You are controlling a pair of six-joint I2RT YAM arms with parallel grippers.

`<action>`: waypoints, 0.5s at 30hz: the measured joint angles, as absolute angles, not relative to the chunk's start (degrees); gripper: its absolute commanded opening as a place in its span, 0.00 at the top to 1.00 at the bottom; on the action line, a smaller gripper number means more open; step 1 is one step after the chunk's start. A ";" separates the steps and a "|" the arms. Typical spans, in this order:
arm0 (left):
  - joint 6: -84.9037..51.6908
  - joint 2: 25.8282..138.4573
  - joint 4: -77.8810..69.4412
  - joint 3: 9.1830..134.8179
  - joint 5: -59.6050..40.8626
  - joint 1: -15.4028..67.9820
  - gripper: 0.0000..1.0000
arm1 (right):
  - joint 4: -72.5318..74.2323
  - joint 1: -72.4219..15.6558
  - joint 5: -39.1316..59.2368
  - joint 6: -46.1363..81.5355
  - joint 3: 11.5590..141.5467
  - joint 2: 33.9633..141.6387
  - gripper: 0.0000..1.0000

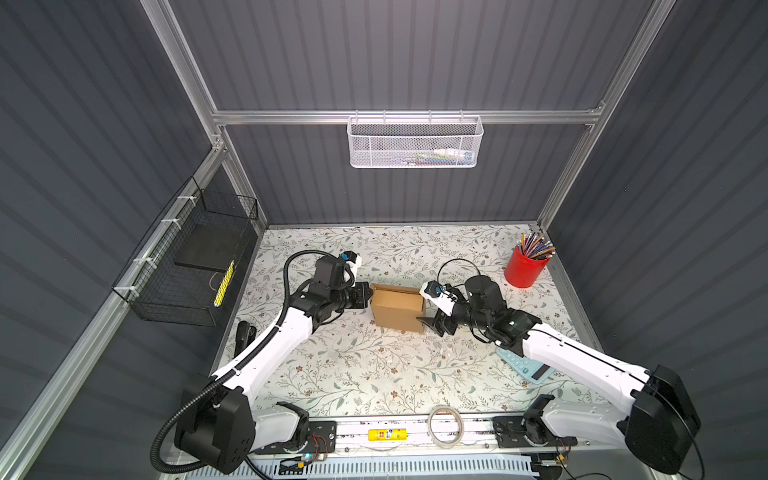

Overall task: Fold the paper box
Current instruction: 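Open the right gripper and withdraw it from the box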

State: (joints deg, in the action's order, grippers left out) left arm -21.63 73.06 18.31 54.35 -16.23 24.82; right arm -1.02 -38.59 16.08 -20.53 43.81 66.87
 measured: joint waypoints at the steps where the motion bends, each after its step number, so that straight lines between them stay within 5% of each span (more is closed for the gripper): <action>1: -21.63 73.06 18.33 54.35 -16.23 24.82 1.00 | -1.32 -38.54 15.99 -20.27 43.59 65.56 0.18; 8: -21.63 73.06 18.33 54.35 -16.03 24.84 1.00 | -2.42 -38.39 13.76 -16.75 42.17 55.99 0.20; 15: -21.63 73.06 18.33 54.35 -16.03 24.84 1.00 | -11.53 -38.39 8.16 -8.97 47.97 57.76 0.47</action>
